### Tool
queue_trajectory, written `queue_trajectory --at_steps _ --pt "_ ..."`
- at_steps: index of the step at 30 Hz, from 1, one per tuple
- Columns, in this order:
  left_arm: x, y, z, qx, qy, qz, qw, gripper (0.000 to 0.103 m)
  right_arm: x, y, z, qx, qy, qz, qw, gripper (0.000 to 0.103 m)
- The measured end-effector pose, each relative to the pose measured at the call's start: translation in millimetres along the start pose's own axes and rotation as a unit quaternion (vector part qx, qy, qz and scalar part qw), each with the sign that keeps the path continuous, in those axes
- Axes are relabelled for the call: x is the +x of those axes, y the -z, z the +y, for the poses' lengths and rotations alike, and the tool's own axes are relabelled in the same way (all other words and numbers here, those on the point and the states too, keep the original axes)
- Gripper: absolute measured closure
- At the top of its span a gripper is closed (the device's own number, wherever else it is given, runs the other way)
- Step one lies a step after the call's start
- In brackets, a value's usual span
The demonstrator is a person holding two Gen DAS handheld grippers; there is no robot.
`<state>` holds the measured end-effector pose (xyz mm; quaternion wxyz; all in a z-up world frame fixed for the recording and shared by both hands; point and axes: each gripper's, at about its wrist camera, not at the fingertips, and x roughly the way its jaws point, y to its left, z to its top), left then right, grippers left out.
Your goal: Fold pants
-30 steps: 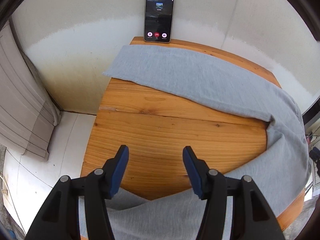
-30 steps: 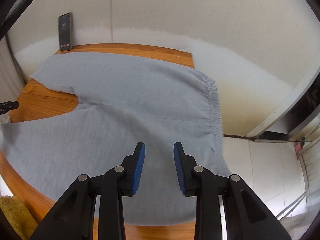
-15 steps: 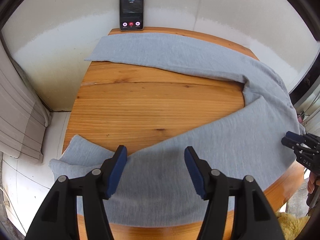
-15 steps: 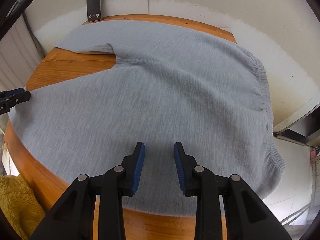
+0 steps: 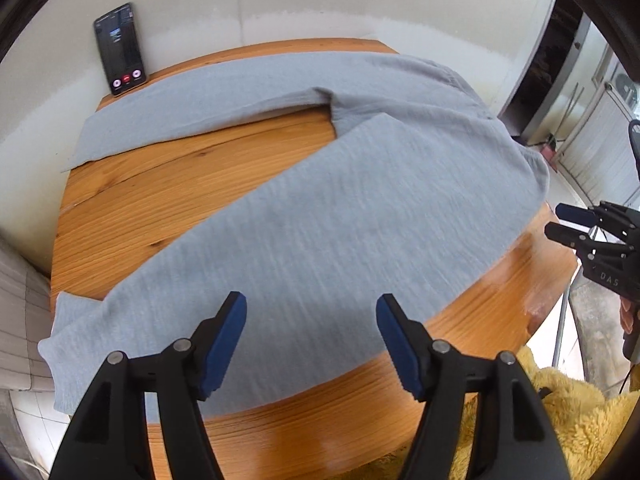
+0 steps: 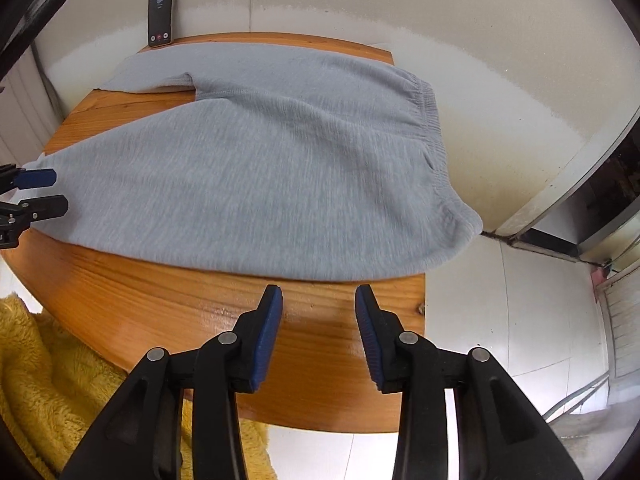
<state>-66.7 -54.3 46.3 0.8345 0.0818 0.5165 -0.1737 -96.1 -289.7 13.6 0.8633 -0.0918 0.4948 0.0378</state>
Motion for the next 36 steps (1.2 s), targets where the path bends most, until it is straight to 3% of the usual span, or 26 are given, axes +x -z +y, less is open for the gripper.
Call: queue_trajectory --at_steps 5,10,20,21,22,27,31,36 --pt "4.1 0.4 -21.6 0.029 0.018 0.005 0.9994 0.032 1.3 9.8 19.5 -0.051 -0.002 -0.004 0.999 0.064" --pt "9.8 1.7 -28.2 0.026 0.022 0.014 0.9993 0.032 10.5 4.0 40.1 -0.096 -0.020 -0.009 0.995 0.064" --pt "13.7 0.8 -36.2 0.035 0.025 0.018 0.9989 0.032 25.4 -15.2 57.1 -0.124 -0.044 -0.029 0.991 0.064" --pt "14.0 0.9 -37.3 0.038 0.026 0.019 0.9988 0.032 25.8 -16.6 57.6 -0.121 -0.047 -0.034 0.991 0.070" --pt "14.8 0.6 -38.4 0.040 0.027 0.019 0.9986 0.032 26.0 -18.5 57.8 -0.118 -0.048 -0.038 0.991 0.083" --pt "14.4 0.2 -34.5 0.031 0.055 0.020 0.9978 0.032 17.6 -33.0 47.6 -0.076 -0.069 -0.066 0.993 0.102" --pt "17.0 1.9 -33.1 0.037 0.018 0.016 0.9990 0.032 8.9 -45.0 36.4 -0.042 -0.089 -0.088 0.991 0.102" --pt "16.7 6.6 -34.6 0.040 0.030 0.017 0.9986 0.032 14.1 -40.5 39.2 -0.060 -0.116 -0.054 0.990 0.102"
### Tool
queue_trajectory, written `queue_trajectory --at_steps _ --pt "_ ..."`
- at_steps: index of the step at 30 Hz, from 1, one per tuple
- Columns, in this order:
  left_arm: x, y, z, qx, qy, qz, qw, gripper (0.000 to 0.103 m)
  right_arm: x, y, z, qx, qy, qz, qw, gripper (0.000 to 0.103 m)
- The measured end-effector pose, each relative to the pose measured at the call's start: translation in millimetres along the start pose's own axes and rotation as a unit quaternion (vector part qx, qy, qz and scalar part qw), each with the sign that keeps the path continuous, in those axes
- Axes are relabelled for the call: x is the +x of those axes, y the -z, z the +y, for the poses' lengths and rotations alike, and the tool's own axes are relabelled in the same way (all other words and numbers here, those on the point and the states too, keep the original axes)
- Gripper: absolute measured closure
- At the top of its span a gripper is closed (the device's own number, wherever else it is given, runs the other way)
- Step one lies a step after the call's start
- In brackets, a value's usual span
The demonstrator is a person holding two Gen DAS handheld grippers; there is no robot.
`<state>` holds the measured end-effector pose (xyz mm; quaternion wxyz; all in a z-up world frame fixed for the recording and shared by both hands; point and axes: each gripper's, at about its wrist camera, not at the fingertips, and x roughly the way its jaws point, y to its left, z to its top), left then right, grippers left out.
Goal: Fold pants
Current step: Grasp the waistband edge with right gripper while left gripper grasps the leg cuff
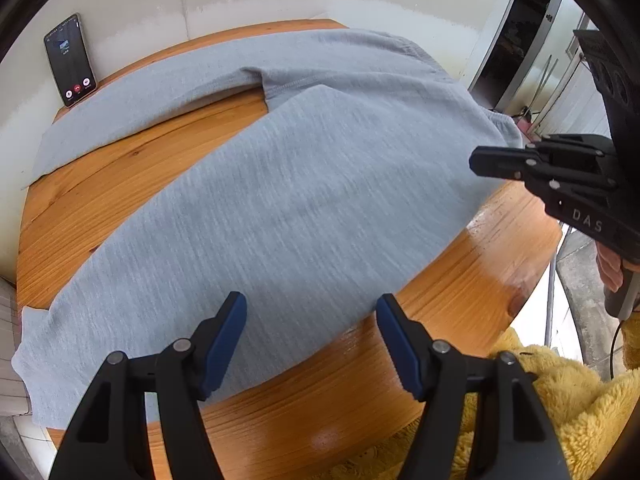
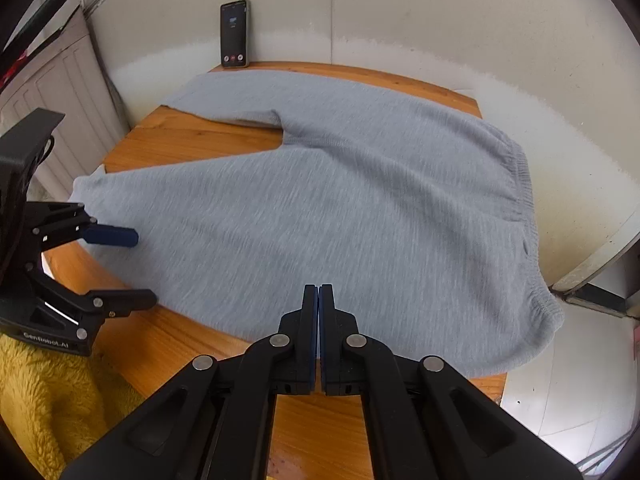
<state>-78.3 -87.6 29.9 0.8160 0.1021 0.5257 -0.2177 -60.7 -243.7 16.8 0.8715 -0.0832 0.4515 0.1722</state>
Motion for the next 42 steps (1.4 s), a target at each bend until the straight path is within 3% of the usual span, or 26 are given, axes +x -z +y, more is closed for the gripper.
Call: queue_trajectory --at_steps 2,4,6,11,13,18,22,23,25,28,33,37,38,41,42 --pt "1.4 1.1 -0.8 0.003 0.001 0.002 1.0000 0.032 1.4 7.1 4.8 -0.013 -0.004 0.016 1.000 0.099" --pt "3.3 2.3 -1.6 0.005 0.003 0.005 1.0000 0.032 0.8 14.3 8.4 -0.023 -0.002 0.025 0.999 0.083" --pt "3.9 2.8 -4.3 0.013 -0.003 0.004 0.9999 0.030 0.1 20.5 11.4 -0.040 0.001 0.035 0.999 0.074" --pt "6.3 2.8 -7.6 0.025 -0.012 0.003 0.9996 0.029 6.6 32.5 23.0 -0.102 0.034 0.067 0.992 0.073" --pt "6.6 2.2 -7.0 0.023 -0.010 0.002 0.9997 0.029 7.2 32.3 26.9 -0.120 0.044 0.055 0.990 0.071" --pt "5.4 2.6 -5.3 0.018 -0.006 0.003 0.9998 0.029 16.9 20.9 32.7 -0.133 0.044 0.043 0.989 0.071" --pt "4.2 2.5 -3.1 0.012 -0.009 0.003 0.9999 0.029 25.4 9.5 39.2 -0.132 0.010 0.032 0.991 0.072" --pt "3.5 2.3 -2.2 0.009 -0.011 0.002 0.9999 0.029 26.0 8.0 40.2 -0.130 0.001 0.030 0.991 0.074" --pt "1.2 2.1 -0.6 0.006 -0.015 -0.003 0.9999 0.029 25.9 5.4 41.9 -0.128 -0.013 0.025 0.991 0.092" --pt "-2.3 2.0 -0.3 0.008 -0.026 -0.011 0.9996 0.029 21.0 4.1 42.8 -0.120 -0.017 0.011 0.993 0.098" --pt "0.0 -0.8 -4.2 0.019 -0.041 -0.018 0.9988 0.029 6.4 -2.3 34.5 -0.082 -0.030 -0.021 0.996 0.099" --pt "3.5 -6.5 -2.9 0.026 -0.078 -0.040 0.9958 0.029 -4.6 -6.0 33.5 -0.073 -0.040 -0.041 0.996 0.099" --pt "4.4 -8.3 -2.2 0.028 -0.085 -0.046 0.9949 0.032 -5.4 -6.3 34.3 -0.075 -0.040 -0.042 0.996 0.099" --pt "4.4 -13.1 0.9 0.023 -0.063 -0.053 0.9963 0.094 -3.6 -5.0 36.9 -0.077 -0.044 -0.037 0.995 0.098" --pt "2.0 -13.8 3.7 0.015 -0.052 -0.057 0.9969 0.094 -2.6 -3.3 37.0 -0.076 -0.042 -0.034 0.996 0.098"
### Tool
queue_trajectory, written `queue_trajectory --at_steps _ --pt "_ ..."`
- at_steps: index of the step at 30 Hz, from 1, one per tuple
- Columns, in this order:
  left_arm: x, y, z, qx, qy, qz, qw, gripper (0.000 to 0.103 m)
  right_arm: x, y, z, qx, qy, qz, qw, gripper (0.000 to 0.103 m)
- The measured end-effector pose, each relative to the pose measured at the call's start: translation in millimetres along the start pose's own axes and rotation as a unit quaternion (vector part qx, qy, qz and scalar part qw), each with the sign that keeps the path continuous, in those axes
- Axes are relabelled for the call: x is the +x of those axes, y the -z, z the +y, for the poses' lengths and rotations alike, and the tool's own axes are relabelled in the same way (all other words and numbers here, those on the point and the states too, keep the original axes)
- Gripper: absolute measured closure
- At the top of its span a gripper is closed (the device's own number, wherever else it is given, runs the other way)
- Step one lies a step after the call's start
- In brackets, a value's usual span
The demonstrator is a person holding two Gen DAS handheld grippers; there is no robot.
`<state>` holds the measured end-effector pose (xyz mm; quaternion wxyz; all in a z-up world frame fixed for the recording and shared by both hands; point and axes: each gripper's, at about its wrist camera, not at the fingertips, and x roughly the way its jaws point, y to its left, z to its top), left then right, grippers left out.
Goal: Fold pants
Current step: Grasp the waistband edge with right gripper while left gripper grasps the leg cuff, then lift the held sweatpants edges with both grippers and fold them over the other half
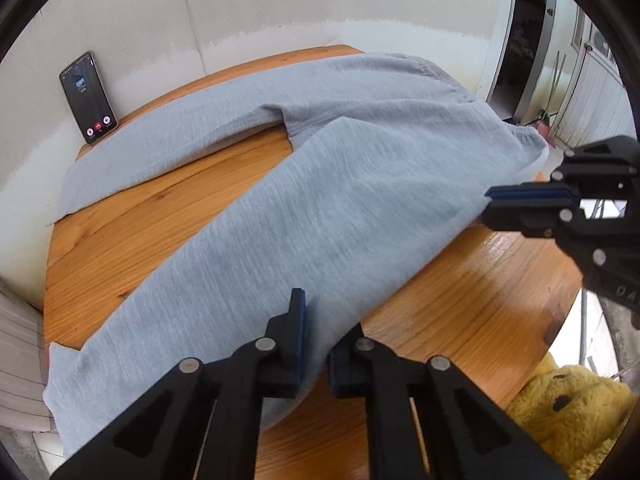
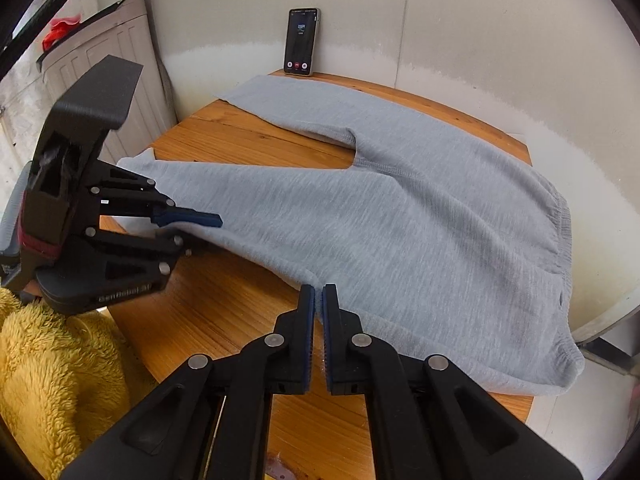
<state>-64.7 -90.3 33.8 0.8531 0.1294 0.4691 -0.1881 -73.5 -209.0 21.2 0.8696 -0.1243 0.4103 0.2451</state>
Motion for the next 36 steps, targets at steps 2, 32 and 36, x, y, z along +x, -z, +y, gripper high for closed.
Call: queue_trajectory --at_steps 2,32,36 --pt "-9.7 -1.3 6.0 -0.010 0.007 -0.018 0.9998 0.095 1.5 5.2 -0.1 0.001 0.009 0.009 1.000 0.098" --pt "-22.4 7.0 55.1 -0.143 0.005 -0.038 0.9889 0.098 -8.7 57.5 -104.2 0.091 0.204 0.016 0.975 0.102" --pt "-50.0 11.7 52.7 -0.136 0.001 -0.069 0.9883 0.099 -33.3 57.6 -101.1 0.117 0.209 -0.027 0.971 0.102"
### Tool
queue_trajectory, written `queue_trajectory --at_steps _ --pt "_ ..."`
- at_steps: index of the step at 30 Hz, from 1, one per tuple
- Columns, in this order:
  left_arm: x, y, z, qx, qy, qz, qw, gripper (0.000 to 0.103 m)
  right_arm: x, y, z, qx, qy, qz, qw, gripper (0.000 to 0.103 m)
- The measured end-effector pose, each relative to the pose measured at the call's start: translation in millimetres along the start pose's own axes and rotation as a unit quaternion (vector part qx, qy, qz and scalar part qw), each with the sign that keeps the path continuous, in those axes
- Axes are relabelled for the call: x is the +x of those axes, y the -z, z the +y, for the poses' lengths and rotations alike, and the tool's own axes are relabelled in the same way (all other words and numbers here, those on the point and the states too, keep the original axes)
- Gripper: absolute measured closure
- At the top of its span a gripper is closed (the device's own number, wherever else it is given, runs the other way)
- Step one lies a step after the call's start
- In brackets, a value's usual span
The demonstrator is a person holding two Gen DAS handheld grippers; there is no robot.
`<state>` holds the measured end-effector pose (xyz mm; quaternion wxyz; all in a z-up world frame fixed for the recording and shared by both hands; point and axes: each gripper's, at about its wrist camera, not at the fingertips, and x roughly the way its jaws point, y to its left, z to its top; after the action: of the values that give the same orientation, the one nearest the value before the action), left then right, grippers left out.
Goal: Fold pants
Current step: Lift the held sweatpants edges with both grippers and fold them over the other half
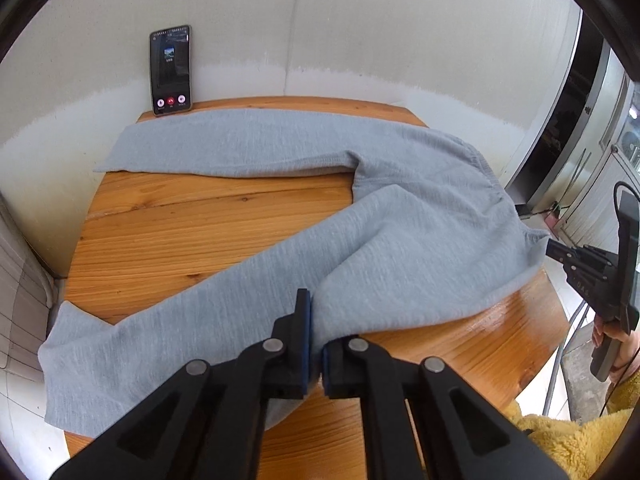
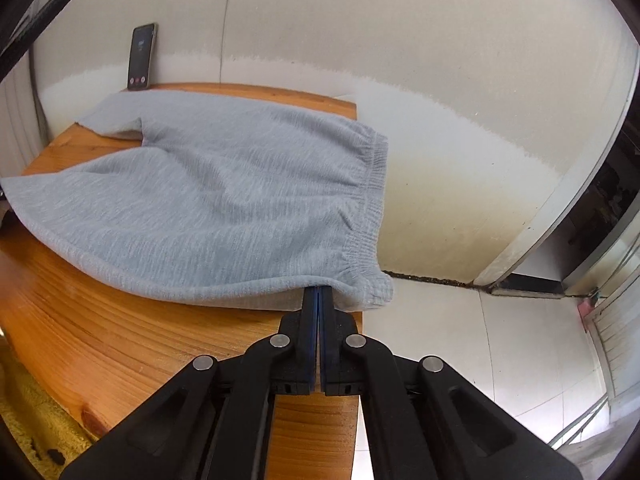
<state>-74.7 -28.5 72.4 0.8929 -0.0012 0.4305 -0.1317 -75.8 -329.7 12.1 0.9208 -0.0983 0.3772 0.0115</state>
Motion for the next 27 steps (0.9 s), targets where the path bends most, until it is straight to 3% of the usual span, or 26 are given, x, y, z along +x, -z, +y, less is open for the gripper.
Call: queue_trajectory --at_steps 5,9,12,16,20,27 --pt "-38.9 3.5 -13.7 0.028 -0.002 -0.026 0.9993 0.100 -29.4 -1.5 -9.8 0.020 -0.009 -0.037 0.999 0.102" --pt "-51.5 4.1 -19.2 0.036 -0.019 -0.039 0.9984 0.100 -32.8 5.3 -4.1 -0.004 -0.047 -0.015 0.999 0.101" --pt "-50.6 0.8 -15.5 0.019 -0.022 -0.036 0.9989 0.100 -29.3 16.5 8.4 -0.046 -0.059 0.014 0.997 0.076" --pt "-52.1 -4.7 -12.7 0.014 -0.027 -0.036 0.9989 0.100 -32.4 34.6 29.0 -0.120 -0.056 0.022 0.991 0.067" --pt "-50.3 -7.3 -13.1 0.022 -0.039 -0.036 0.9984 0.100 -18.9 36.4 38.7 -0.174 -0.010 0.029 0.984 0.066" --pt "-44.6 -5.5 -9.7 0.012 -0.048 -0.030 0.9984 0.100 1.3 20.2 48.9 -0.223 -0.041 0.025 0.974 0.066"
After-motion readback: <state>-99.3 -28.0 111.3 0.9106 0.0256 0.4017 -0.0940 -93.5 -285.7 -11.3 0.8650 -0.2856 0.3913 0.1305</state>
